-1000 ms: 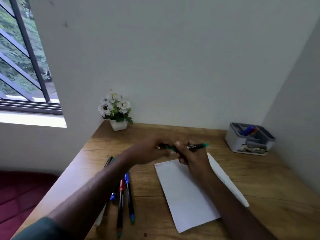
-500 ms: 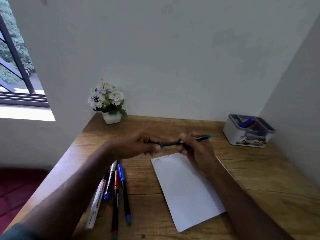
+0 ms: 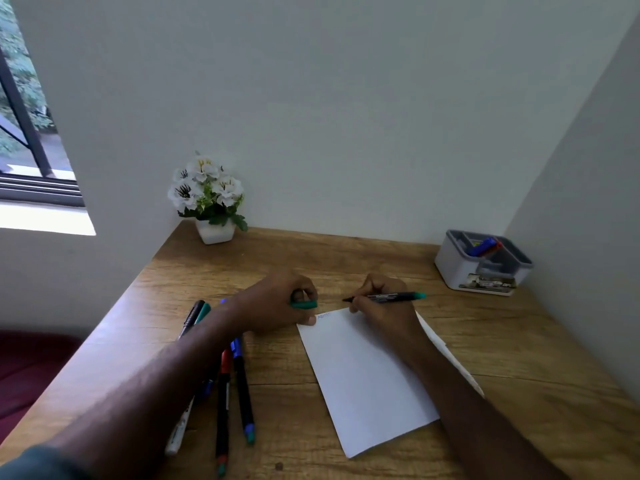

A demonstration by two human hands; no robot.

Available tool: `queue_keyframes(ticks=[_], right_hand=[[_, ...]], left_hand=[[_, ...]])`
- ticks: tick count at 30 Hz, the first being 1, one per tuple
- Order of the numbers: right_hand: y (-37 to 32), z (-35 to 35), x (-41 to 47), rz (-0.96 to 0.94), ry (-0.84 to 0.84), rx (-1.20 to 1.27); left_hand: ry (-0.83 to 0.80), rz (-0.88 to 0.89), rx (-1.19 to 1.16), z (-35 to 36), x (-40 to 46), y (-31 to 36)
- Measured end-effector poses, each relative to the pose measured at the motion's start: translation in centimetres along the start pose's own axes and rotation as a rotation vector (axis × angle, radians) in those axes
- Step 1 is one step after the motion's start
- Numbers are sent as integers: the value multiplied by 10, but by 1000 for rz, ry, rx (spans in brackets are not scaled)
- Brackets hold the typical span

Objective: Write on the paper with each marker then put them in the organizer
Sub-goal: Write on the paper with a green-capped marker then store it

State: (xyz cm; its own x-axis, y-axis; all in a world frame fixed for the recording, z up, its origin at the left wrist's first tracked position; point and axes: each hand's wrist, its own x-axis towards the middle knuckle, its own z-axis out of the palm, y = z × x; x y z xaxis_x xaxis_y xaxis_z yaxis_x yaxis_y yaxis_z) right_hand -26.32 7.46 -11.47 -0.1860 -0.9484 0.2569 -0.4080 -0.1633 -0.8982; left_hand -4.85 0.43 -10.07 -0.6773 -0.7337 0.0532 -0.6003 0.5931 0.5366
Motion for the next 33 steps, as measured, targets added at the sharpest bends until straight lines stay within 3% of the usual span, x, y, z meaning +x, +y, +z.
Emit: queue_keyframes(ticks=[8,33], right_hand=[[-4,6,1,116,-20,-66],[5,9,0,47,-78,-123]], left_hand=[[34,-15,-51,1,0,-4],[14,-32,-61,2,1,-2]])
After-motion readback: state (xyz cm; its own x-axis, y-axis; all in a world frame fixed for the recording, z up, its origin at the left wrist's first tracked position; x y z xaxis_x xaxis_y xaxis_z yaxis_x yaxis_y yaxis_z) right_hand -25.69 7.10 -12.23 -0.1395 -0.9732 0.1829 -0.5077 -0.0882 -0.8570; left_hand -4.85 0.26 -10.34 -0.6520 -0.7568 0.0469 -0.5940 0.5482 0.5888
